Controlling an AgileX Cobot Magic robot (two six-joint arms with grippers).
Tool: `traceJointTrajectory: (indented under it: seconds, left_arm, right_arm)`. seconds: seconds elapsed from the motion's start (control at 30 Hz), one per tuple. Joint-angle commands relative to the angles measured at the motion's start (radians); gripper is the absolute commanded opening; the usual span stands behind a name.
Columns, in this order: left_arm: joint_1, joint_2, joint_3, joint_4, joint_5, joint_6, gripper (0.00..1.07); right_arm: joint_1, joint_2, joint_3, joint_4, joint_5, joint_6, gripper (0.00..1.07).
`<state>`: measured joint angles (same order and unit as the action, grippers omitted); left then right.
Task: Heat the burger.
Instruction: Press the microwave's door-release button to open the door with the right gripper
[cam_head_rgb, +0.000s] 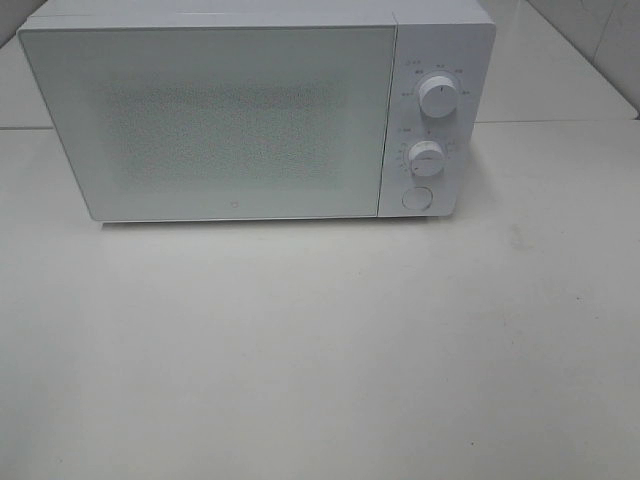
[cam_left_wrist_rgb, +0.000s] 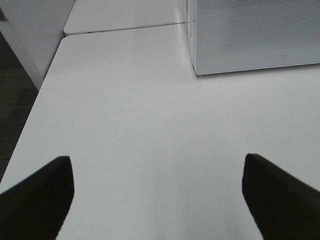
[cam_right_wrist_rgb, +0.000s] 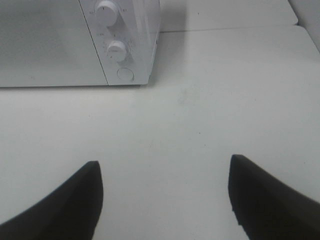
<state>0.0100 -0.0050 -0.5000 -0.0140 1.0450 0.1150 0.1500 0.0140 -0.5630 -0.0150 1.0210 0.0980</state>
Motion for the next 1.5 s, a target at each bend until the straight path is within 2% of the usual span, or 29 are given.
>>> traceJointTrajectory:
  seconds: [0.03,0.17,0.3,0.43,0.6,1.0,1.07,1.13,1.17,1.23,1.27,1.37,1.43,1.5]
  left_arm:
    - [0.003,-0.021,0.004,0.002,-0.008,-0.007,0.84]
    - [0.003,-0.021,0.004,0.002,-0.008,-0.007,0.84]
    - [0.003,-0.021,0.004,0.002,-0.008,-0.007,0.84]
    - [0.003,-0.021,0.004,0.002,-0.008,-0.007,0.84]
    - [0.003,-0.021,0.004,0.002,-0.008,-0.007,0.84]
    - [0.003,-0.021,0.004,0.002,-0.008,-0.007,0.84]
    - [0.003,-0.021,0.004,0.002,-0.008,-0.007,0.84]
    - [0.003,-0.021,0.004,0.002,-0.008,-0.007,0.84]
    - [0.003,-0.021,0.004,0.002,-0.008,-0.007,0.84]
    - [0.003,-0.021,0.004,0.002,-0.008,-0.007,0.84]
    - [0.003,-0.021,0.004,0.002,-0.008,-0.007,0.84]
    - [0.003,-0.021,0.004,0.002,-0.008,-0.007,0.84]
    - [0.003,-0.021,0.004,0.002,-0.008,-0.007,0.84]
    - [0.003,-0.021,0.004,0.002,-0.008,-0.007,0.84]
  right_arm:
    - [-0.006,0.038,-0.020,-0.008,-0.045,-0.015,0.70]
    - [-0.002,0.107,-0.006,-0.007,-0.163,-0.015,0.70]
    - [-0.002,0.220,0.060,-0.003,-0.380,-0.015,0.70]
    - [-0.002,0.293,0.099,-0.003,-0.494,-0.015,0.70]
    - [-0.002,0.464,0.151,-0.002,-0.733,-0.014,0.70]
    - [-0.002,0.779,0.166,-0.002,-1.105,0.019,0.70]
    - [-0.002,0.882,0.173,-0.004,-1.273,0.019,0.70]
    - [-0.002,0.904,0.179,-0.004,-1.313,0.019,0.70]
    - [-0.002,0.942,0.198,-0.004,-1.421,0.018,0.70]
    - [-0.002,0.958,0.206,-0.004,-1.464,0.016,0.70]
    - [-0.002,0.995,0.228,-0.004,-1.574,0.006,0.70]
    - [-0.002,1.014,0.237,-0.003,-1.627,0.004,0.70]
    - [-0.002,1.090,0.272,0.007,-1.798,-0.031,0.70]
    - [-0.002,1.107,0.278,0.020,-1.824,-0.042,0.70]
